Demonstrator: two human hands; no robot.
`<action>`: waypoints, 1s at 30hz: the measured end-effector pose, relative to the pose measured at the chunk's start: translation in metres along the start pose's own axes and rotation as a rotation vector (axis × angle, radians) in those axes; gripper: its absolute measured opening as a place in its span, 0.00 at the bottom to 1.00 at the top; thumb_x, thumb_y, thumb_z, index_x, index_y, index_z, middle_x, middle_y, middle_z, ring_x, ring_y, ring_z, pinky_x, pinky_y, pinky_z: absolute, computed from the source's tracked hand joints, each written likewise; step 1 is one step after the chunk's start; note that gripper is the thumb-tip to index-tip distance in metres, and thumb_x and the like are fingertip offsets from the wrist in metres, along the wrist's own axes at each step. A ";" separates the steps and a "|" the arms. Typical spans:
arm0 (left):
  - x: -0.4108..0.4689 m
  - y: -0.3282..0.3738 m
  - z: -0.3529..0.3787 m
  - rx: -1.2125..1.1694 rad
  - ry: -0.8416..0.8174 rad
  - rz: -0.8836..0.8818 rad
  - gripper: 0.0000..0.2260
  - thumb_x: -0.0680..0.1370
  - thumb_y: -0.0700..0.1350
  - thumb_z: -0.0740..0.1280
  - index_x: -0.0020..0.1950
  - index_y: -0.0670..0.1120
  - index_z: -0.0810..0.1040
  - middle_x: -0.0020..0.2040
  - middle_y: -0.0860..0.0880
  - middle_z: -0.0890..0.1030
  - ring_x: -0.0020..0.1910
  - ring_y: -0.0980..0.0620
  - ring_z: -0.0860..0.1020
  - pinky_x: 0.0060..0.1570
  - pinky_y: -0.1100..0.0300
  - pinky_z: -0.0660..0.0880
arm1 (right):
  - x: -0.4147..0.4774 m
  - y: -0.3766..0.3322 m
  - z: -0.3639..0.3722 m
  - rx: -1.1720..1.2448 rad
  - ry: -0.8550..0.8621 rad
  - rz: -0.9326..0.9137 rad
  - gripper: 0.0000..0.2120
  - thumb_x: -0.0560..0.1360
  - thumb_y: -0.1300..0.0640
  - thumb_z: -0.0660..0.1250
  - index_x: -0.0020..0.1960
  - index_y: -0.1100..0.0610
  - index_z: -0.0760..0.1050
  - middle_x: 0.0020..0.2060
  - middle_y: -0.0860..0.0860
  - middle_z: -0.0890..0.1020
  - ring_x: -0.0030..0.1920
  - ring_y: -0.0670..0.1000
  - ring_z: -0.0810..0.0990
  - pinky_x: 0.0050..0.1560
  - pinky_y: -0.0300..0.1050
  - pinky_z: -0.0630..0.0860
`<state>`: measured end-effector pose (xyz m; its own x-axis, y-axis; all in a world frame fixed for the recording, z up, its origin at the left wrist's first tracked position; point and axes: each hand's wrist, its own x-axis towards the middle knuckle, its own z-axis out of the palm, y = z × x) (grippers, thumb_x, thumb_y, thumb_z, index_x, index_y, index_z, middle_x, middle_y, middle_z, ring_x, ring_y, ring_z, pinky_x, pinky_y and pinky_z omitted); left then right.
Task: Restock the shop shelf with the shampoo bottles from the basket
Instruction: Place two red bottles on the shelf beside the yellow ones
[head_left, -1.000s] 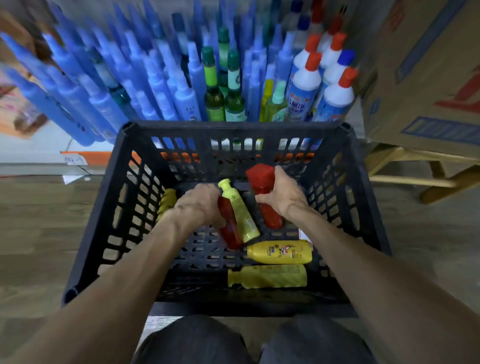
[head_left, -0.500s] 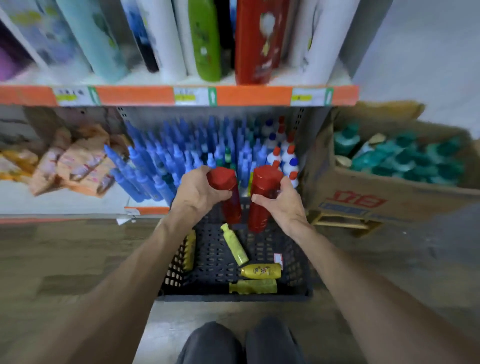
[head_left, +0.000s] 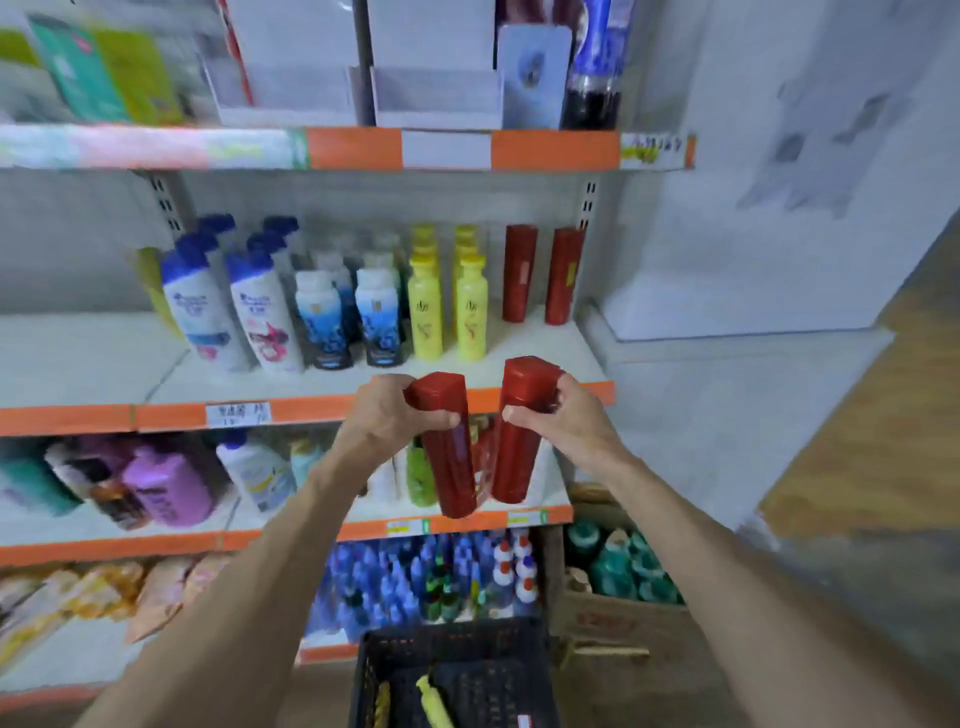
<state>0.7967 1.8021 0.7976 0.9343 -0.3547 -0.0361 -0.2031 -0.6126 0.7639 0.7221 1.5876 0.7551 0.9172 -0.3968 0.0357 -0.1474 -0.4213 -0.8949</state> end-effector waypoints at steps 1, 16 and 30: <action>0.002 0.016 -0.016 -0.001 0.008 0.017 0.18 0.64 0.53 0.79 0.46 0.44 0.82 0.35 0.49 0.82 0.36 0.48 0.80 0.36 0.57 0.77 | 0.002 -0.023 -0.012 -0.009 0.012 -0.018 0.29 0.55 0.35 0.77 0.52 0.42 0.76 0.51 0.45 0.85 0.53 0.46 0.83 0.59 0.54 0.79; 0.057 0.121 -0.062 0.010 0.021 0.160 0.16 0.66 0.53 0.78 0.48 0.45 0.82 0.43 0.47 0.84 0.42 0.49 0.80 0.41 0.59 0.75 | 0.047 -0.122 -0.095 -0.082 0.088 -0.072 0.17 0.65 0.50 0.80 0.52 0.48 0.80 0.46 0.44 0.84 0.48 0.45 0.83 0.55 0.45 0.79; 0.198 0.133 0.021 -0.010 0.022 0.112 0.14 0.67 0.49 0.78 0.50 0.47 0.83 0.46 0.48 0.84 0.46 0.49 0.81 0.46 0.56 0.77 | 0.200 -0.027 -0.109 0.017 0.060 -0.021 0.20 0.66 0.54 0.80 0.55 0.50 0.79 0.47 0.47 0.85 0.49 0.48 0.84 0.59 0.52 0.79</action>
<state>0.9485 1.6351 0.8784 0.9121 -0.4051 0.0635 -0.3035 -0.5630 0.7687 0.8695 1.4311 0.8348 0.8960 -0.4368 0.0806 -0.1220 -0.4164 -0.9010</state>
